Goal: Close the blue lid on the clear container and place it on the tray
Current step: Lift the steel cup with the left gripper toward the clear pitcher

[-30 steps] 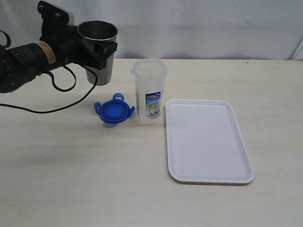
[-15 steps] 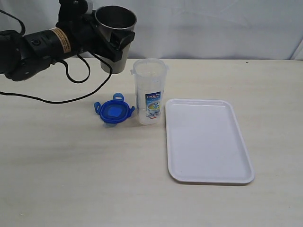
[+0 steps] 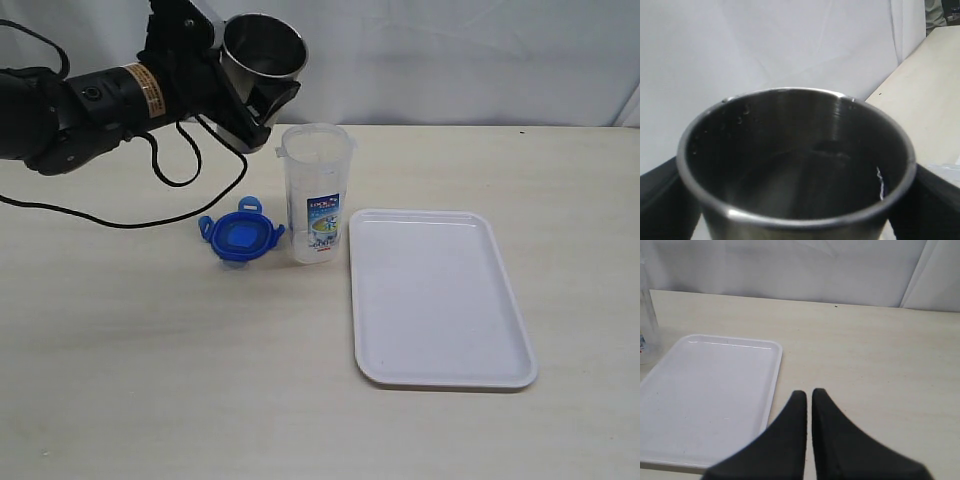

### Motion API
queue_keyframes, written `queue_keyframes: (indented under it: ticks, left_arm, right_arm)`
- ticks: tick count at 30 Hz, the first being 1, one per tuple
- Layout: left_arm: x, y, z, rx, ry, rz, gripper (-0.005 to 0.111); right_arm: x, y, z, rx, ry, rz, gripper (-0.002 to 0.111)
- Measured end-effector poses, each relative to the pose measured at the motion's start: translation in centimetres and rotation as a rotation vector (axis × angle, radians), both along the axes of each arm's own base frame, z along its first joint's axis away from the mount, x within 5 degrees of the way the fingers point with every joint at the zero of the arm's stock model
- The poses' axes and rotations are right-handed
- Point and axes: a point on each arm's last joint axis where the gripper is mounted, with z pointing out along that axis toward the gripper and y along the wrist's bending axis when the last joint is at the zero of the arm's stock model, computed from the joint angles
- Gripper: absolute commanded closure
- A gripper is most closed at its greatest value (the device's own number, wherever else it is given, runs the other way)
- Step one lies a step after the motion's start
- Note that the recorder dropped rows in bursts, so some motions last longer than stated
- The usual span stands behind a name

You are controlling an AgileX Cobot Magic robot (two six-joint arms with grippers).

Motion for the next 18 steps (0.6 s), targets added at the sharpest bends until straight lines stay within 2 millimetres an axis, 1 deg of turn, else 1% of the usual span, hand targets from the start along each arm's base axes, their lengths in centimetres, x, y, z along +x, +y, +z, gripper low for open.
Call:
queue_keyframes:
  ticks: [3, 8, 18]
  left_arm:
    - [0.0, 0.0, -0.2, 0.026, -0.019, -0.005, 0.107]
    - [0.2, -0.1, -1.1, 0.069, -0.034, -0.013, 0.107]
    - [0.3, -0.1, -1.2, 0.121, -0.083, -0.024, 0.107]
  right_arm:
    - [0.0, 0.0, 0.0, 0.0, 0.0, 0.0, 0.104]
    - [0.0, 0.0, 0.0, 0.0, 0.0, 0.0, 0.104]
    - [0.0, 0.0, 0.0, 0.0, 0.0, 0.0, 0.104]
